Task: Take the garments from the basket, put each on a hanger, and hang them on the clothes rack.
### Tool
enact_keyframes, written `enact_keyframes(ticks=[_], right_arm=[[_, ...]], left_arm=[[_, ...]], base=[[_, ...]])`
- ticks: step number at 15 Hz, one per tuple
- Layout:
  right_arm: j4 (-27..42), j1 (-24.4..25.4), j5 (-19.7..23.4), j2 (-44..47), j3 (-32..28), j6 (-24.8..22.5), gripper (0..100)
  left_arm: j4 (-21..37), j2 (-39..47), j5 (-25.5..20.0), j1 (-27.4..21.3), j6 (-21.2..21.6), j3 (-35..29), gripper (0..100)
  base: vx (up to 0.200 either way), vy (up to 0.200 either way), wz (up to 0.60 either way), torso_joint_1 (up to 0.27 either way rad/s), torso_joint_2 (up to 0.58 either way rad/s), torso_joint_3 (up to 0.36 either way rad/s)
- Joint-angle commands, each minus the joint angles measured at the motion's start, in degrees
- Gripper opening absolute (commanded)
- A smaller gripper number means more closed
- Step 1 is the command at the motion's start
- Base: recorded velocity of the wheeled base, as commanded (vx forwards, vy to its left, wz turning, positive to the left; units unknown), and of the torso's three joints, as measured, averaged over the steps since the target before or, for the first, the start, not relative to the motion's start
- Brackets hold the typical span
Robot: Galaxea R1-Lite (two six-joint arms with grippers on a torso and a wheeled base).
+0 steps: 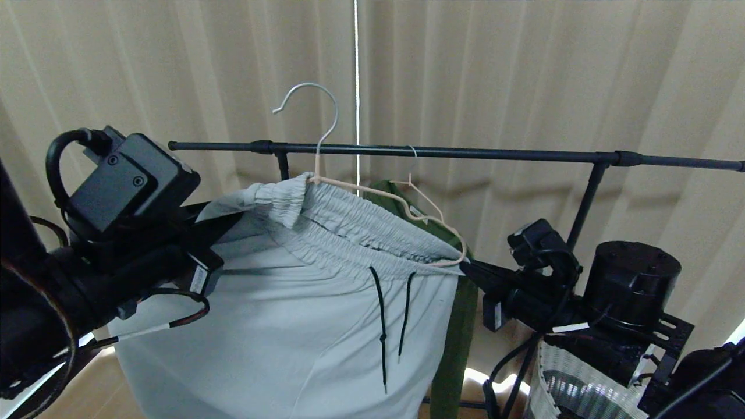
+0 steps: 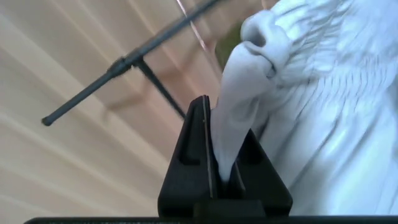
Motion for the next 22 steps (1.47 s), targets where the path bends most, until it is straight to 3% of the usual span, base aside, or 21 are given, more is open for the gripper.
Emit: enact_keyframes(ticks=[1,6,8,11,15,16,19,22], right_arm=[[0.0,-2.1,-0.1,-0.6,0.0,-0.8,0],[1.0,-0.8,0.5,-5.1,-0.4,-2.7,0],[4.6,1.5,0.6,-7.2,-0.8,-3.6,0],[10.9,6.1,1.4,-9.8,-1.2,-3.6,0],[17.5,8.2,2.2,-13.0,-2.3,-3.7,0],[18.1,8.6,2.2,-13.3,-2.4,-3.7,100],[18.4,9.5,2.1,-12.9,-5.2,-4.5,100],[18.4,10.4,2.2,-10.9,-8.4,-12.1,100]], left_arm=[[-0.1,-0.4,0.1,1.0,0.7,1.4,0],[-1.6,0.1,0.3,4.2,6.8,7.6,0],[-2.0,1.2,0.5,4.1,6.4,7.2,0],[-6.6,3.3,2.6,3.6,2.3,6.0,0],[-9.3,4.4,4.3,3.4,-1.0,6.1,0],[-9.3,4.4,4.3,3.4,-1.5,6.2,0],[-9.3,4.5,4.2,1.2,-3.7,6.6,0],[-9.3,4.8,4.4,-1.8,-5.9,7.1,0]], base=[[0.0,0.0,0.0,0.0,0.0,0.0],[0.0,0.0,0.0,0.0,0.0,0.0],[0.0,0.0,0.0,0.0,0.0,0.0],[0.0,0.0,0.0,0.0,0.0,0.0],[0.0,0.0,0.0,0.0,0.0,0.0],[0.0,0.0,0.0,0.0,0.0,0.0],[0.0,0.0,0.0,0.0,0.0,0.0],[0.0,0.0,0.0,0.0,0.0,0.0]])
